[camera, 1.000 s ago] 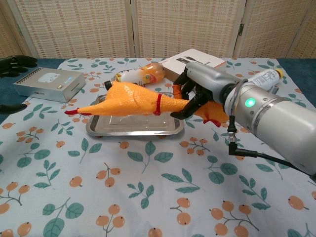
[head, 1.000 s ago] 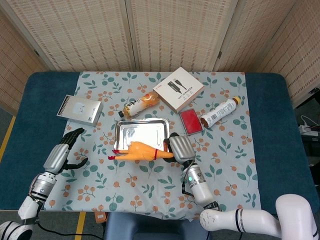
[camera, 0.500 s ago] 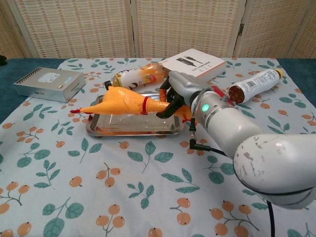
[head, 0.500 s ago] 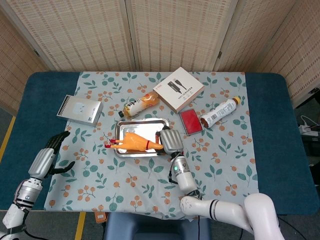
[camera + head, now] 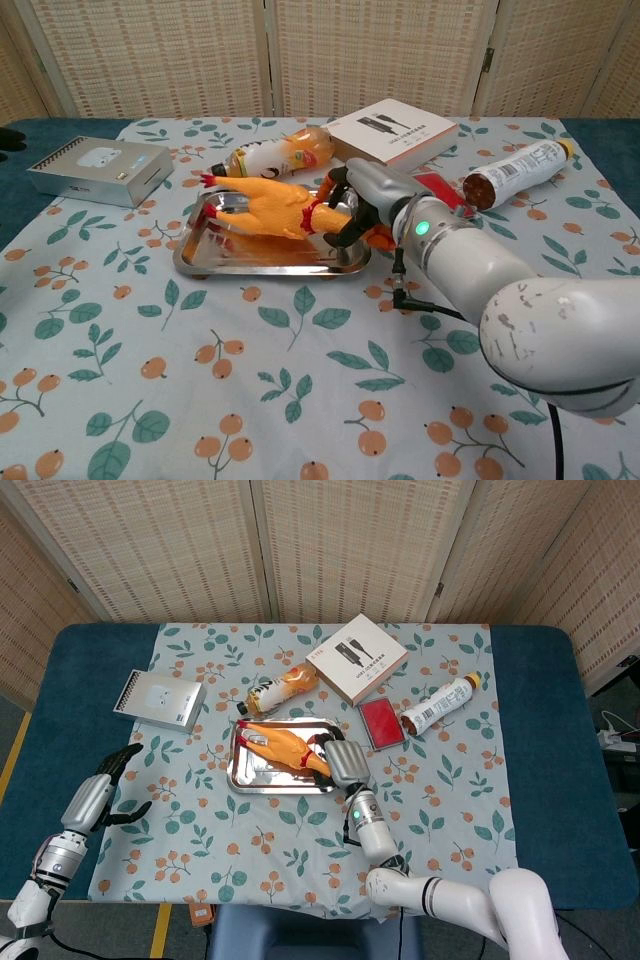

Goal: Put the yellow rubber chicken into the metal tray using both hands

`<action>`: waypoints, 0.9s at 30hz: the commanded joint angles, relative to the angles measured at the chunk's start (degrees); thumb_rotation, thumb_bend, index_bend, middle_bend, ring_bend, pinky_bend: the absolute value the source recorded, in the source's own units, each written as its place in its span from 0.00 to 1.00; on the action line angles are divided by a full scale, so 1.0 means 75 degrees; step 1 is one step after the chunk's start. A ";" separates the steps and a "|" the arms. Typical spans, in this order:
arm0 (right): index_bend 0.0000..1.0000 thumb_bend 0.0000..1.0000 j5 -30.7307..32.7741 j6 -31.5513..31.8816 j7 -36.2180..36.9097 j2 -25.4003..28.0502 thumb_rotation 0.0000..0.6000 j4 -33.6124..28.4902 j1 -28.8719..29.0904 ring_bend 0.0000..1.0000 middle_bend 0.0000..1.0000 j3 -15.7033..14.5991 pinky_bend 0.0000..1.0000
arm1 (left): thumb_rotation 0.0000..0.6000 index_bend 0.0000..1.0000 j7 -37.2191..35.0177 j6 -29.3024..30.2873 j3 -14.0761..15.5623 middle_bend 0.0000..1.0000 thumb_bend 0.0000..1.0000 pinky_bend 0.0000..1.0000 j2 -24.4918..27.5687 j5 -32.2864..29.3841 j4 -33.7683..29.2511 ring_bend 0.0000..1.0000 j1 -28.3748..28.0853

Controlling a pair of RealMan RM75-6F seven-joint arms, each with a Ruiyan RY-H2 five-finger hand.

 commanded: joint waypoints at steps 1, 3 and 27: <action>0.05 0.27 -0.0058 0.0066 -0.0045 0.0098 1.00 -0.0103 -0.0067 0.10 0.12 -0.0039 0.41 | 1.00 0.00 0.0034 -0.0018 -0.0010 0.00 0.31 0.00 -0.0019 -0.0026 0.0037 0.00 -0.0004; 0.01 0.26 -0.0035 0.0057 -0.0059 0.0176 1.00 -0.0199 -0.0092 0.08 0.10 -0.0009 0.38 | 1.00 0.00 0.0031 -0.0054 -0.0017 0.00 0.31 0.00 -0.0017 -0.0045 0.0030 0.00 -0.0010; 0.00 0.21 -0.3524 0.2756 0.0258 0.4870 1.00 -0.5611 -0.3086 0.00 0.00 -0.2666 0.05 | 1.00 0.00 0.2555 0.2394 0.0560 0.00 0.36 0.00 0.0376 0.0394 -0.0451 0.00 0.1730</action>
